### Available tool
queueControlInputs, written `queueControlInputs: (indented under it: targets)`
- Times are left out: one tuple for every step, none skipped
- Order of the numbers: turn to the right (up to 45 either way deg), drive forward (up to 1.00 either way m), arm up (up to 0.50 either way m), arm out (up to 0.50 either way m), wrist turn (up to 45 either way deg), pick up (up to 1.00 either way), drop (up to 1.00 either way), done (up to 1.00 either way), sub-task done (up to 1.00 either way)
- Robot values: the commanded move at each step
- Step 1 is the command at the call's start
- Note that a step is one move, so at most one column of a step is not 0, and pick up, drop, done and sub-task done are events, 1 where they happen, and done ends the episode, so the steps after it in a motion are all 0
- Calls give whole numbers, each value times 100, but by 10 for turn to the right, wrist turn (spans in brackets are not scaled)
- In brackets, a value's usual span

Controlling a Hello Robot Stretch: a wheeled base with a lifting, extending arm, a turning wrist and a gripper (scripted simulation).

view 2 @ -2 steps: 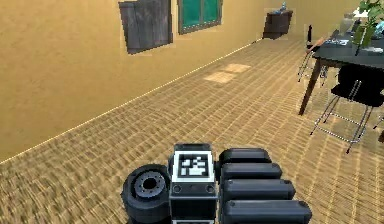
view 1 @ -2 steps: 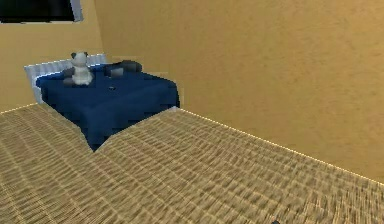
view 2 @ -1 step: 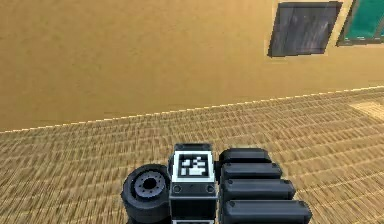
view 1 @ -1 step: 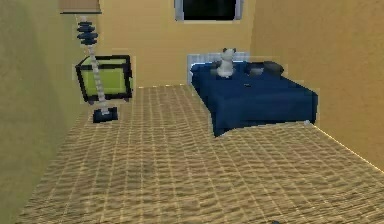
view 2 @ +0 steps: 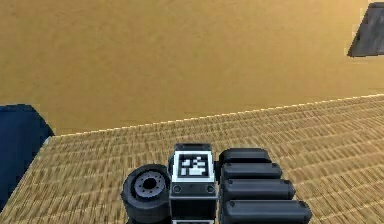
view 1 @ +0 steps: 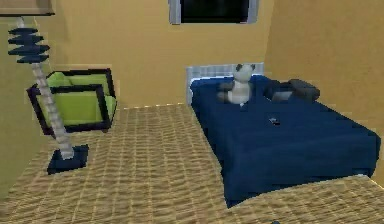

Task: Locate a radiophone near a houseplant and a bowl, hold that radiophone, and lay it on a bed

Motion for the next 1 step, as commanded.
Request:
queueControlInputs:
  targets:
    - [0,100,0,0,0,0,0,0,0]
